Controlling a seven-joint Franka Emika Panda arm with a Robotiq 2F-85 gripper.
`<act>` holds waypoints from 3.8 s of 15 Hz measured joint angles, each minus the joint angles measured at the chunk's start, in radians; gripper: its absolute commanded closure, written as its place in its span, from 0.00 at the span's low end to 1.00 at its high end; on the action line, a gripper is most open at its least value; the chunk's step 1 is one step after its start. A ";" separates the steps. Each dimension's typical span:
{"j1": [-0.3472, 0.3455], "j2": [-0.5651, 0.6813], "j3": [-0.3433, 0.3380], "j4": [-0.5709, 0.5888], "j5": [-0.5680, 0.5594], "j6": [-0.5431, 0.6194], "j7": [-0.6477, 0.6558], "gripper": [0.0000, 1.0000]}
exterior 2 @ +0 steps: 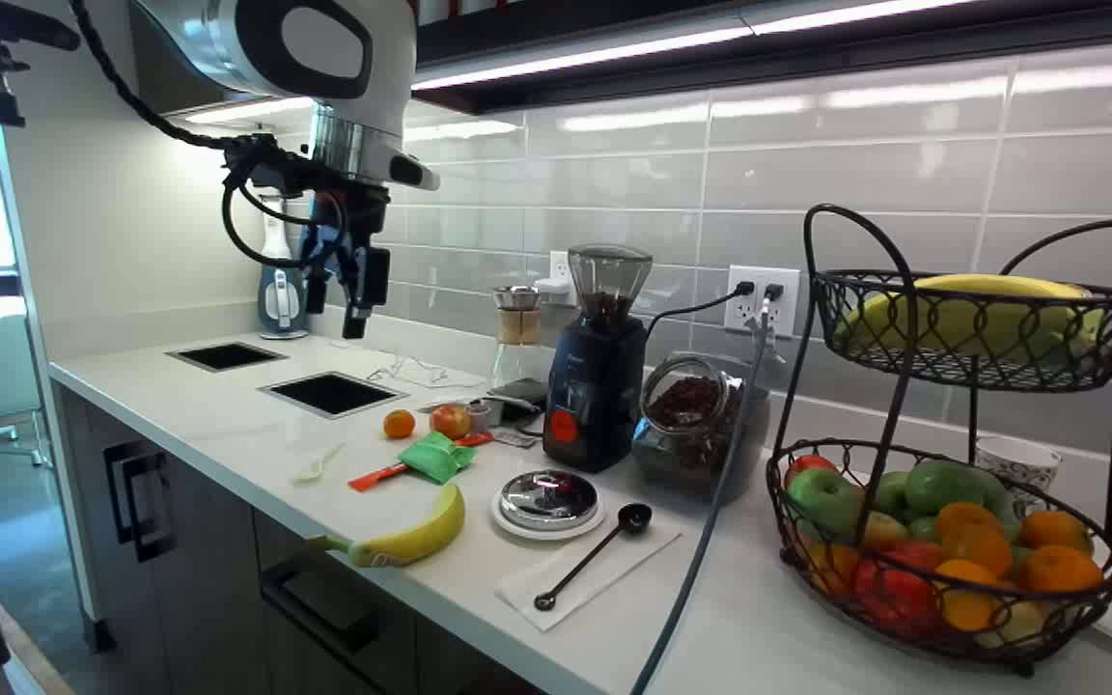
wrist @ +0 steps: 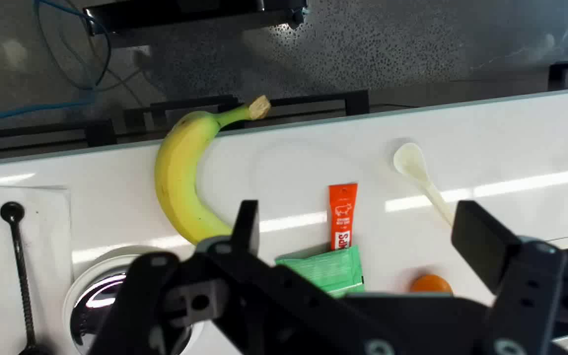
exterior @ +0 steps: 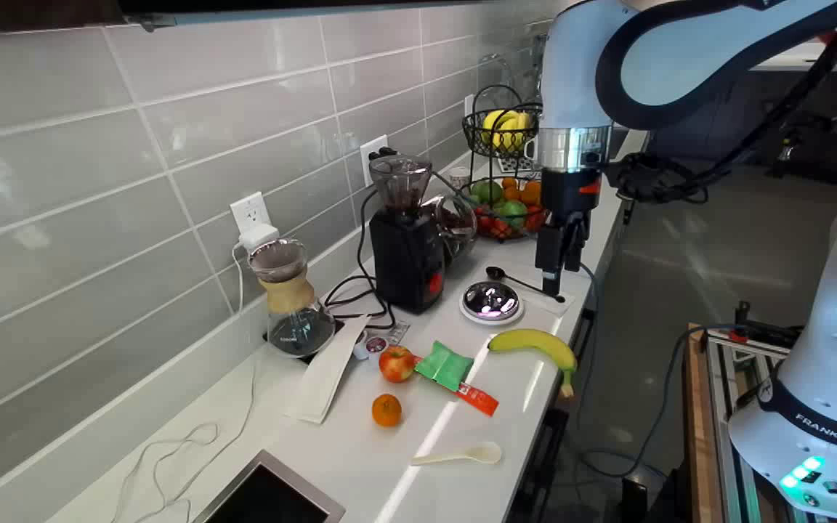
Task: Move the clementine from the counter top to the fruit rack where the other clementines are
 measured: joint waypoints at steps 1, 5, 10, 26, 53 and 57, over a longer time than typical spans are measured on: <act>0.000 0.000 0.000 0.000 0.000 0.000 0.000 0.00; 0.000 0.000 0.000 0.000 0.000 0.000 0.000 0.00; 0.000 0.000 0.000 0.000 0.000 0.000 0.000 0.00; 0.025 0.101 0.010 0.059 -0.002 0.000 -0.095 0.00; 0.082 0.625 0.127 0.388 -0.166 0.298 -0.069 0.00; 0.102 0.680 0.124 0.385 -0.281 0.456 0.205 0.00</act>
